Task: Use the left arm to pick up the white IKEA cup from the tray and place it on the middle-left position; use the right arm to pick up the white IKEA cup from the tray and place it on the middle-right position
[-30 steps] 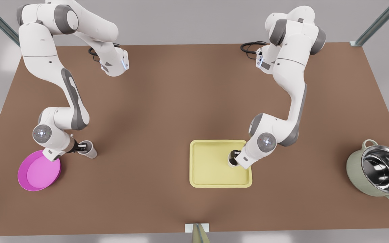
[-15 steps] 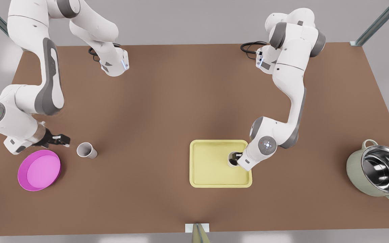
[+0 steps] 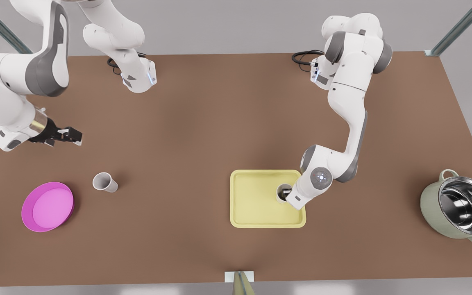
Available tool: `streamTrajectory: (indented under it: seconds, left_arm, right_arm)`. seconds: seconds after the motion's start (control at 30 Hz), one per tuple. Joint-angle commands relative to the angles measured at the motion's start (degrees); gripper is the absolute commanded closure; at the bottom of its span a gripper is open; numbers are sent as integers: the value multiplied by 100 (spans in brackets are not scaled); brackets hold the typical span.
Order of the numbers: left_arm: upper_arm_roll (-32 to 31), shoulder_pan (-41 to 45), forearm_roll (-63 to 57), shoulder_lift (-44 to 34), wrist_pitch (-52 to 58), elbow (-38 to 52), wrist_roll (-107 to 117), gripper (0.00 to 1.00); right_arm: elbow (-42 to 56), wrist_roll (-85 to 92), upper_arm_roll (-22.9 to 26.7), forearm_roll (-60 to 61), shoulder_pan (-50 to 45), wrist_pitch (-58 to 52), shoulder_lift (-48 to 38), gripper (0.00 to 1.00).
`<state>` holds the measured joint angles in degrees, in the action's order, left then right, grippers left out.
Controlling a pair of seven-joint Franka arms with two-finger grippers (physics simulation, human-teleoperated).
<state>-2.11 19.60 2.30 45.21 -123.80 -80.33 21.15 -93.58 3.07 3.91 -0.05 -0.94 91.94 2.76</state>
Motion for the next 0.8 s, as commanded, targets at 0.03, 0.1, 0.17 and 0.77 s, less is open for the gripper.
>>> streamTrajectory:
  seconds: [0.03,0.1,0.17,0.77]
  left_arm:
    - [0,9,8,-4,-75,17,82,45]
    - [0,9,16,-4,-75,26,82,51]
    - [0,9,16,-13,-66,35,91,71]
    - [228,-1080,-19,-979,1138,-360,-2105,90]
  right_arm:
    - [7,-202,31,22,23,-133,-4,0]
    - [15,-202,22,22,23,-124,-4,0]
    - [200,-158,22,-30,172,-98,5,0]
    - [420,-220,-13,-39,199,104,303,0]
